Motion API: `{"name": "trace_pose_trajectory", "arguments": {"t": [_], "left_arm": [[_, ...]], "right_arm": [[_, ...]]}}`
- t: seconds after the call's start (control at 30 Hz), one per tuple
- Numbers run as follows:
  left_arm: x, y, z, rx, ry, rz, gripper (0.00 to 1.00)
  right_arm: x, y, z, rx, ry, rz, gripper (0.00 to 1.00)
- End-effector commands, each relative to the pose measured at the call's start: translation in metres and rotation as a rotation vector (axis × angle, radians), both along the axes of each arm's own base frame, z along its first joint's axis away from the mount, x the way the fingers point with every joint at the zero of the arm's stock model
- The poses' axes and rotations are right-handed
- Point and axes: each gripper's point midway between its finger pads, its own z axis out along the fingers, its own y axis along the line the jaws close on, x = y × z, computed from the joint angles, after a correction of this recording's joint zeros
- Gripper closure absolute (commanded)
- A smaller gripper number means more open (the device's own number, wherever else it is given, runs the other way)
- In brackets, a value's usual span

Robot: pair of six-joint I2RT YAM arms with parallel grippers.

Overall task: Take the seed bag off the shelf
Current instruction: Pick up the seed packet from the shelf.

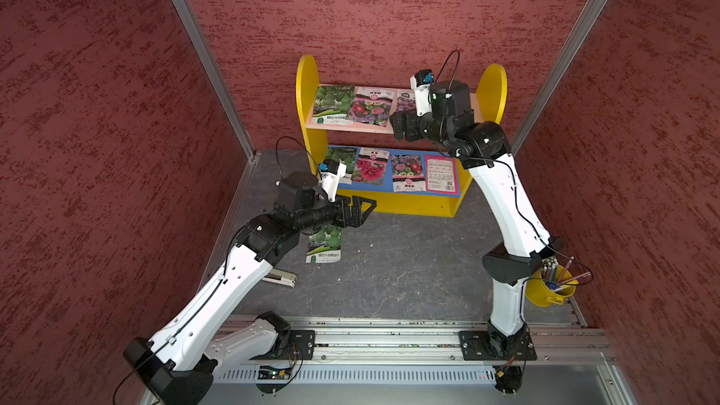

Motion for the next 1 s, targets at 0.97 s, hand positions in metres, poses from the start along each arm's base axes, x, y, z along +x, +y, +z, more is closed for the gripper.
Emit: {"name": "trace_pose_trajectory", "arguments": {"t": [0.97], "left_arm": [[0.001,-0.009,0.002,-0.026,-0.021,-0.01,0.0]], "right_arm": [[-0.018,-0.033,-0.015,0.038,0.06,-0.057,0.14]]}}
